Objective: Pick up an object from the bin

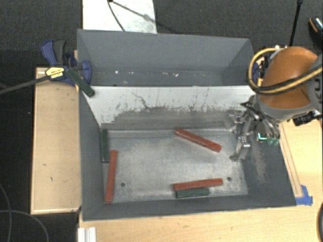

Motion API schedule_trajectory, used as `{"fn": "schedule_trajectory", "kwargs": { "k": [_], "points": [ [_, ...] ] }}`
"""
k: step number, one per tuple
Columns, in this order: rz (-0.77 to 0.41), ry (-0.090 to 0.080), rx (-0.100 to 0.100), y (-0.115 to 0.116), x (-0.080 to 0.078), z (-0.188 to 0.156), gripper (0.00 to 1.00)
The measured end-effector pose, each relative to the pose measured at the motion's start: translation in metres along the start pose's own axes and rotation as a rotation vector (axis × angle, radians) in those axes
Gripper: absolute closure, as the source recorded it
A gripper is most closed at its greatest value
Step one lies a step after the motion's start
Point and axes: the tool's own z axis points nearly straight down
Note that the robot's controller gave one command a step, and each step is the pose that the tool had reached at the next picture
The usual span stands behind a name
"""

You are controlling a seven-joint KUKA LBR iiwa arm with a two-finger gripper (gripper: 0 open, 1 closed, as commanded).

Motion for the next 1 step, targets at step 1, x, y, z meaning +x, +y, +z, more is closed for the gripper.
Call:
{"fn": "schedule_trajectory", "kwargs": {
  "k": [1],
  "points": [
    [0.269,-0.003,-0.001,0.0335,-0.0140,0.0919,0.00]
  ]
}}
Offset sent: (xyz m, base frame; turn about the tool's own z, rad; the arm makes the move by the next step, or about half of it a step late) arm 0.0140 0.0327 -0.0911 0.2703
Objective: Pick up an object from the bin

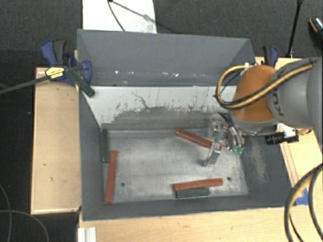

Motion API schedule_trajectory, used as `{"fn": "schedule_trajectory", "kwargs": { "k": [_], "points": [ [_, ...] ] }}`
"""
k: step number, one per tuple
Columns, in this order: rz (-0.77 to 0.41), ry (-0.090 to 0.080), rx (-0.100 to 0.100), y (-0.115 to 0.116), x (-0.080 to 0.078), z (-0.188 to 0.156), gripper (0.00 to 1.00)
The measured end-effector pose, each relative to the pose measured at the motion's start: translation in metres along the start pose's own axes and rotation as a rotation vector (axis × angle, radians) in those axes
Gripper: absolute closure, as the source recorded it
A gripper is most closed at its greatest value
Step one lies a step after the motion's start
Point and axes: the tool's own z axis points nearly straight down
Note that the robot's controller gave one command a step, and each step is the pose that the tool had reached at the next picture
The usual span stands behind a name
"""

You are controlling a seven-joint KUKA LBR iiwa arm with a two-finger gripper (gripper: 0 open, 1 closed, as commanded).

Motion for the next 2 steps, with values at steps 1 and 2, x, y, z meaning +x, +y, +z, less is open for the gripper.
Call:
{"fn": "schedule_trajectory", "kwargs": {
  "k": [1,2],
  "points": [
    [-0.004,-0.003,0.001,0.000,-0.001,-0.001,1.00],
    [0.002,-0.013,-0.002,0.019,-0.009,-0.159,1.00]
  ]
}}
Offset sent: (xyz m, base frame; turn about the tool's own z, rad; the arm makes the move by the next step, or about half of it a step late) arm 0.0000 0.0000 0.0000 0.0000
